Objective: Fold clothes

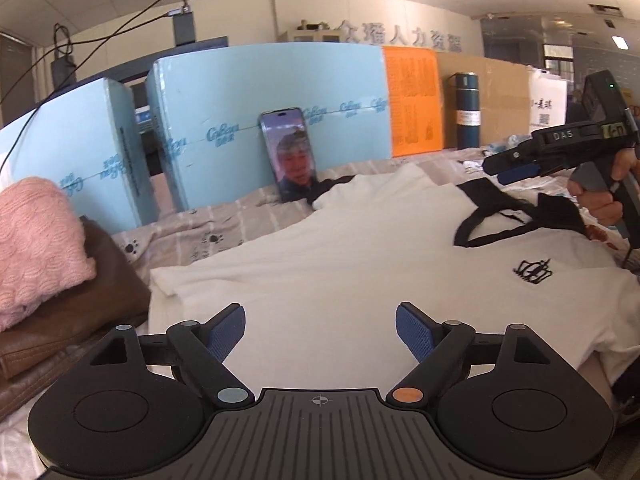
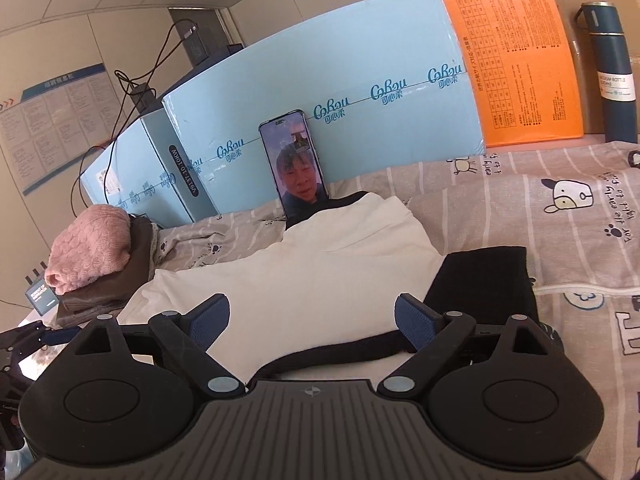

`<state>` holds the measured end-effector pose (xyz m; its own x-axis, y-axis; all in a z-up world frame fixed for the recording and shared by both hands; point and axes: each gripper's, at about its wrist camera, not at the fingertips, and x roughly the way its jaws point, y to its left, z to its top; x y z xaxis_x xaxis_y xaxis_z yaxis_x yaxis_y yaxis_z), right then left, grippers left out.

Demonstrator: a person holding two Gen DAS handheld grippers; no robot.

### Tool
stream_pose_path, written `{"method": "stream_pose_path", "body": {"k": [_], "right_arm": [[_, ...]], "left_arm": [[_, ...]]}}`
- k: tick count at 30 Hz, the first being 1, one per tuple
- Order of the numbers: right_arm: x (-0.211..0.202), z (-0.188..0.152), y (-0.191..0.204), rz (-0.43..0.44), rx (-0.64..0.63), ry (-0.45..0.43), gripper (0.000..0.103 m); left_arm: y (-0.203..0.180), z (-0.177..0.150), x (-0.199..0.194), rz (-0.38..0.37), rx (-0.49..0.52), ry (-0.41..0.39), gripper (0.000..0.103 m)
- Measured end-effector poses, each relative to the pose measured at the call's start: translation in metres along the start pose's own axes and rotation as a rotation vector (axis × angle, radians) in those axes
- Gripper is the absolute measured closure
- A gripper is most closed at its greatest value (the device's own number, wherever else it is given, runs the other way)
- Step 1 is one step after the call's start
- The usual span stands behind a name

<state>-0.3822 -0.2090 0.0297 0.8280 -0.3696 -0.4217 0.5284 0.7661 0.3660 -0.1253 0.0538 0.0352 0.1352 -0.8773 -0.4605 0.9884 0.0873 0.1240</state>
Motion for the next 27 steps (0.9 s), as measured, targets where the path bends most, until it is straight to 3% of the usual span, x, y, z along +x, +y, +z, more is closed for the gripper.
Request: {"method": "stream_pose_path", "body": {"k": [5,8,13,17,21,27], "right_arm": [[-0.046,-0.019,0.001,-0.085,-0.03,-0.06,0.005],[-0.071,-0.03,0.002,-0.132,-0.06,-0.095,0.004],[-0.123,-0.037,-0.004,-0.16,-0.064,-0.171,0.004],[-0.165,-0.041,-0.003,-0.251,-0.117,-0.222,0.001],[-0.174,-0.068,0.0,-0.381,-0.231,-0.107,0.0],[-0.164,-0.111,0.006,-0.334,-0.311,0.052,0.0]], "left_arm": [[-0.042,-0.005,0.004,-0.153,0.132,-0.032,0.011],[-0.068,-0.011,0.001,-0.205,0.271,-0.051,0.008],[-0.087,-0.019,0.005,-0.214,0.378,-0.035,0.006],[-0.092,-0.021,0.013,-0.191,0.399,-0.026,0.006],[-0.095,-0.023,0.012,-0.197,0.433,-0.028,0.006],[-0.092,-0.022,0.004,-0.23,0.441,-0.039,0.006]]}}
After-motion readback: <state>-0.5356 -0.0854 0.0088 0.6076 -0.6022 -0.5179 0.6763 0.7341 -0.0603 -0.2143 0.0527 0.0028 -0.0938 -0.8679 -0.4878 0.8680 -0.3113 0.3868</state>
